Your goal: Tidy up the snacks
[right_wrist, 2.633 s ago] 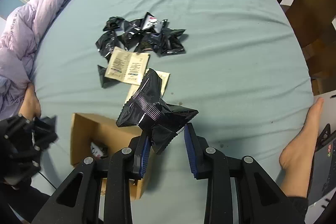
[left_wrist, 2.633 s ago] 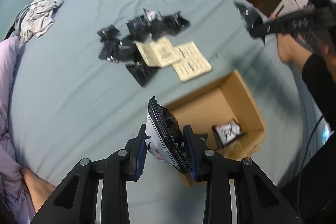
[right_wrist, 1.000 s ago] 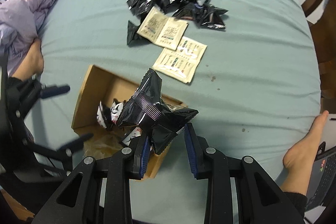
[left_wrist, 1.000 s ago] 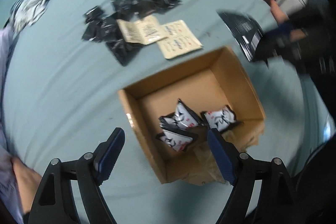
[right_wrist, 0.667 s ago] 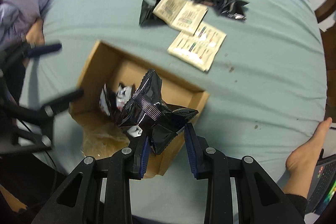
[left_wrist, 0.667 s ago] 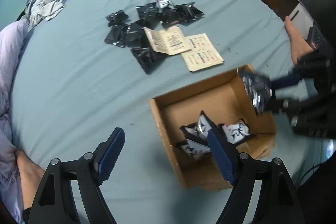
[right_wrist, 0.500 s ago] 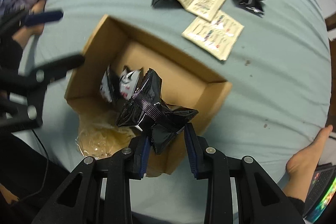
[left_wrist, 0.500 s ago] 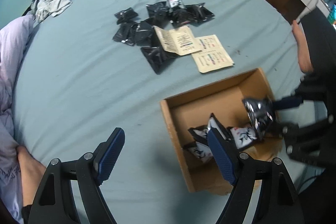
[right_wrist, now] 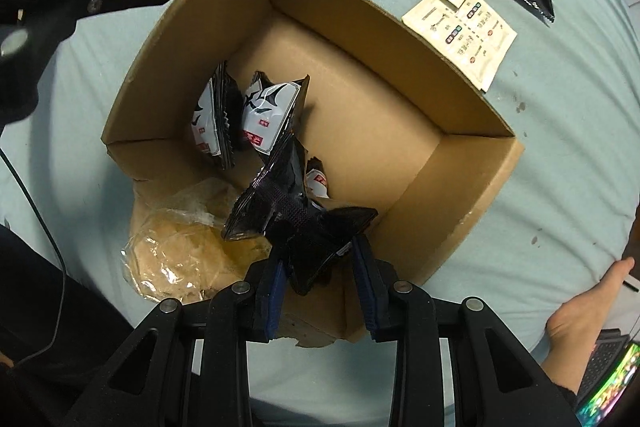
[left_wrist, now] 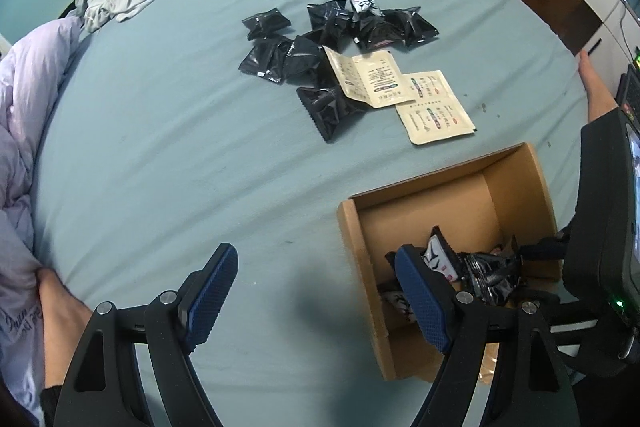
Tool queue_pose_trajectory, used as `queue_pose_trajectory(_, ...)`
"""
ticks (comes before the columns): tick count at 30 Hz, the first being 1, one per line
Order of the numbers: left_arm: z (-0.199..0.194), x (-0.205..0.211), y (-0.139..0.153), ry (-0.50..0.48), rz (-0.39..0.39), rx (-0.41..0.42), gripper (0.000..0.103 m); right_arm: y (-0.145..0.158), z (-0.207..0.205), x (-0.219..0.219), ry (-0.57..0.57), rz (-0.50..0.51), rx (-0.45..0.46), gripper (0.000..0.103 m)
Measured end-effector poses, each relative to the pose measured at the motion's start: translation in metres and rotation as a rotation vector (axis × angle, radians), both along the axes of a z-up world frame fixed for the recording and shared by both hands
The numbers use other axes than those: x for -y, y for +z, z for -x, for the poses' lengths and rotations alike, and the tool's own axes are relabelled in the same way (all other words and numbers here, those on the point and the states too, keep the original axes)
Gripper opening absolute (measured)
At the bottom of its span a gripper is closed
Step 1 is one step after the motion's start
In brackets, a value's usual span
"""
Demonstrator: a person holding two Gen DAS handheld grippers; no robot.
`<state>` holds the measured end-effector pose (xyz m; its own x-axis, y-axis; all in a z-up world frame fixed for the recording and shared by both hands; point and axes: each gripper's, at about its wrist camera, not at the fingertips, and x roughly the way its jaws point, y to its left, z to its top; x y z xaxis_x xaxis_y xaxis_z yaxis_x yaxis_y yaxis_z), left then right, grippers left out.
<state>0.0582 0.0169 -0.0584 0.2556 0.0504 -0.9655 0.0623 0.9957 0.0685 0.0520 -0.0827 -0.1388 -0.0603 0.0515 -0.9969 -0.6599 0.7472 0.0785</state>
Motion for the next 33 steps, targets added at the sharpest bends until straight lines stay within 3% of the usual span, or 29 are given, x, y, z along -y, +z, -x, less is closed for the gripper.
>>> queue_pose_trajectory(7,0.002,0.006,0.0,-0.025,-0.013,0.004,0.082,-0.004,-0.001,0.0,-0.031,0.028,0.019,0.032)
queue_pose_trajectory(14,0.003,0.007,0.007,-0.022,-0.034,0.034,0.082,0.017,-0.006,0.004,-0.089,-0.051,0.041,0.032)
queue_pose_trajectory(16,0.002,0.004,0.011,-0.011,-0.032,0.05,0.082,0.021,-0.009,0.007,-0.12,-0.061,0.02,0.035)
queue_pose_trajectory(20,-0.002,-0.002,0.017,0.023,-0.029,0.069,0.082,0.03,-0.019,0.019,-0.175,-0.054,0.007,0.053)
queue_pose_trajectory(26,-0.012,-0.004,0.021,0.064,-0.021,0.063,0.082,0.045,-0.04,0.039,-0.333,-0.117,-0.002,0.055)
queue_pose_trajectory(33,-0.021,0.01,0.035,0.013,-0.006,0.099,0.082,0.077,-0.064,0.085,-0.542,-0.202,0.05,0.055)
